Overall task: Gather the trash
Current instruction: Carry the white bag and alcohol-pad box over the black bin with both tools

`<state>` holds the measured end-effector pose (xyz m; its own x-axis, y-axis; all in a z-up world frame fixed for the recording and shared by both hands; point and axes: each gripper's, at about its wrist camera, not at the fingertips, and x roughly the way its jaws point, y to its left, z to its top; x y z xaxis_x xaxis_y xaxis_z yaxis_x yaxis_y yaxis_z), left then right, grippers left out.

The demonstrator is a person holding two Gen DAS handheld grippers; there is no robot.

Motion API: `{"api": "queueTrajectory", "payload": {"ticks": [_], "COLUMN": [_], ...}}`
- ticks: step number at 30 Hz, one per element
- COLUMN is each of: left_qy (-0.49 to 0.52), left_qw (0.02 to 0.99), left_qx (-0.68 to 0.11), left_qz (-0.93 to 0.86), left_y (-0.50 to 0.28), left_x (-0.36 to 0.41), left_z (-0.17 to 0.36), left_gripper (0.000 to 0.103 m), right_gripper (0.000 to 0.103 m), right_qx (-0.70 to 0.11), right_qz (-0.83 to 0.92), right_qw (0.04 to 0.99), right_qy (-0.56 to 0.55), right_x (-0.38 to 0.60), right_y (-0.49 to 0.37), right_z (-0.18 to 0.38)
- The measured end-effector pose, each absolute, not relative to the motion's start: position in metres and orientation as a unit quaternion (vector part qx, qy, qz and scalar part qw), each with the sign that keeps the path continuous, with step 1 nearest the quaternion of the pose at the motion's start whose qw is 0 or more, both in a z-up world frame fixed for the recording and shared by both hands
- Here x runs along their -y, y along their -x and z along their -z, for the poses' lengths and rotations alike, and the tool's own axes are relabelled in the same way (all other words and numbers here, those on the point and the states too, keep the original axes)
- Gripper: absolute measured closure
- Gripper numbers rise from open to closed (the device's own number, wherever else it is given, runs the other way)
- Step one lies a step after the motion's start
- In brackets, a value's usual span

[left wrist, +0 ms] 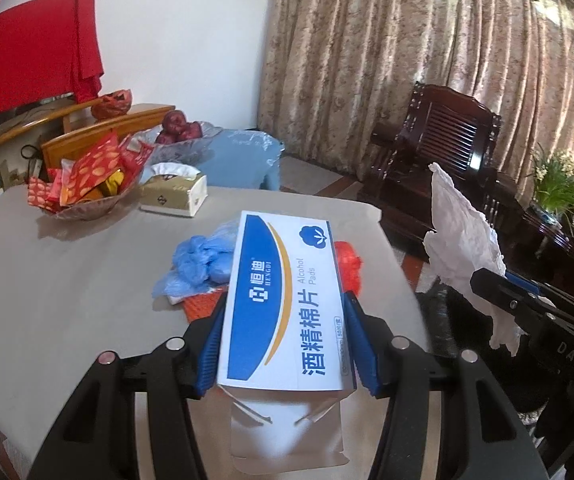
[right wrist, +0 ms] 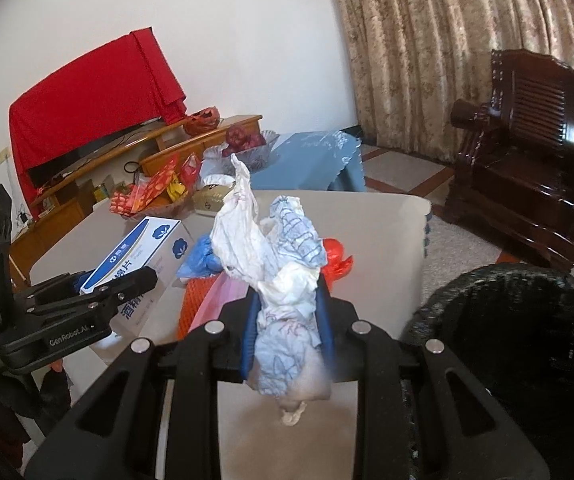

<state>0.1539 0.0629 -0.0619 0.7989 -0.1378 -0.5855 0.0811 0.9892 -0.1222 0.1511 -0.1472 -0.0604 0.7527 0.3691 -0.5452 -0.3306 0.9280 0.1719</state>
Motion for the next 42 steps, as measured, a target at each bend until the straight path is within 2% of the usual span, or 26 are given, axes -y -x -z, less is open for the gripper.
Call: {"api": "queueTrajectory", "payload": {"ticks": [21,42], "left_qy": [0.012,-0.041], "left_qw": [0.943,0.909], "left_qx": [-0.294,-0.31], "left_qz": [0.155,0.277], "left_y": [-0.137,-0.161], "left_x": [0.035,0.169], "left_z": [0.045,0.081], "left_gripper": [0.048,0.048], "right_gripper": [0.077,0.075], "right_qx": [-0.268,-0.301], "right_qz": [-0.091,0.032], "right_qw": [0.957,0.948], "right_qy": [-0.061,-0.103], "right_x": [0.251,0.355], "right_y": [-0.094,-0.068], "right_z": [0.049,0.096]}}
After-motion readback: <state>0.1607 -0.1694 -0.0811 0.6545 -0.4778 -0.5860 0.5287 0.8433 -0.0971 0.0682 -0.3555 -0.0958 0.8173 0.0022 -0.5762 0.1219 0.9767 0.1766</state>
